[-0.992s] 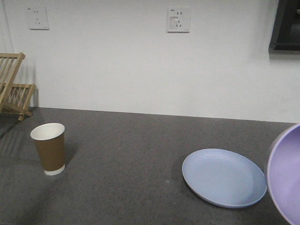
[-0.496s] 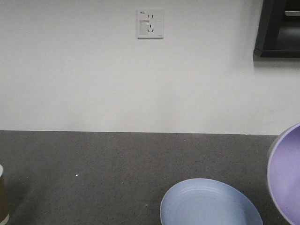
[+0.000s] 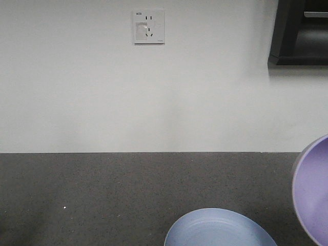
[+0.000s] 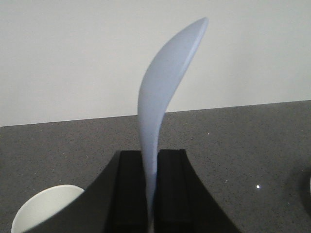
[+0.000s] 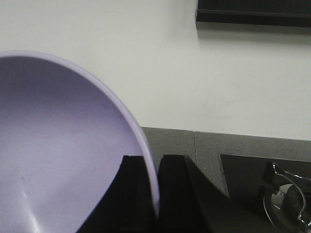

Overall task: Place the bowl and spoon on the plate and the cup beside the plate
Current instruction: 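Lower the lavender bowl onto the plate and open the right gripper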

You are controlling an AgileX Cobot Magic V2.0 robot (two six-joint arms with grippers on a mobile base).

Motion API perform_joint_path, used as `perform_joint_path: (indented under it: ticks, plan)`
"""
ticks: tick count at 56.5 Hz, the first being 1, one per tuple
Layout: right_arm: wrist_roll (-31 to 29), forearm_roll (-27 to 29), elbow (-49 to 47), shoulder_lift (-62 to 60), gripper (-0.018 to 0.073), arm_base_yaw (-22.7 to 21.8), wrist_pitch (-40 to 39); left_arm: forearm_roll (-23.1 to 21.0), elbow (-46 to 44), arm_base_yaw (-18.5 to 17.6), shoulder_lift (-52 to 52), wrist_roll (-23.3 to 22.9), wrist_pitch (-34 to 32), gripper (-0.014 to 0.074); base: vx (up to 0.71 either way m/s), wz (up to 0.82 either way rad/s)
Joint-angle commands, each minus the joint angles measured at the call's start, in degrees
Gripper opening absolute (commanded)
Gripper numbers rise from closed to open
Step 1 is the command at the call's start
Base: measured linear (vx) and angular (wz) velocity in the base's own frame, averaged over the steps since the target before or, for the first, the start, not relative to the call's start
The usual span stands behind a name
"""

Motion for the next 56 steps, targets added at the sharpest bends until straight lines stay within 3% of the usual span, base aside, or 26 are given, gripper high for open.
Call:
perform_joint_path:
  ticks: [1,20,37,46,56]
  plan:
    - [-0.4,1.2,-1.7,0.3,-0.0008,0.0,-4.9,-0.5,-1.6,-0.3,0.2,0.0,-4.9,-0.0006,0.03,-0.03]
    - [-0.2,1.6,-1.7,0.3,-0.0008,0.0,-4.9,-0.5,-1.6,-0.3,0.2,0.0,-4.9,-0.0006,0.01,-0.01]
    - [1.1,9.5,-2.0,4.2,-0.0008,2.1,-2.7,-0.5,-1.6,-0.3,0.2,0.0,-7.2,-0.0006,0.00,0.00]
    - [-0.1,3.9,-5.5,16.8,-0.0008,7.9,6.6,-0.6,-1.6,-0.3,0.2,-0.5,-7.0,-0.0006,0.00,0.00]
    - [4.0,-1.7,-12.4,32.5,-0.0008,13.6,11.5,-2.1,-1.6,-0.3,0.2,-0.7,-6.3,-0.0006,0.00,0.00]
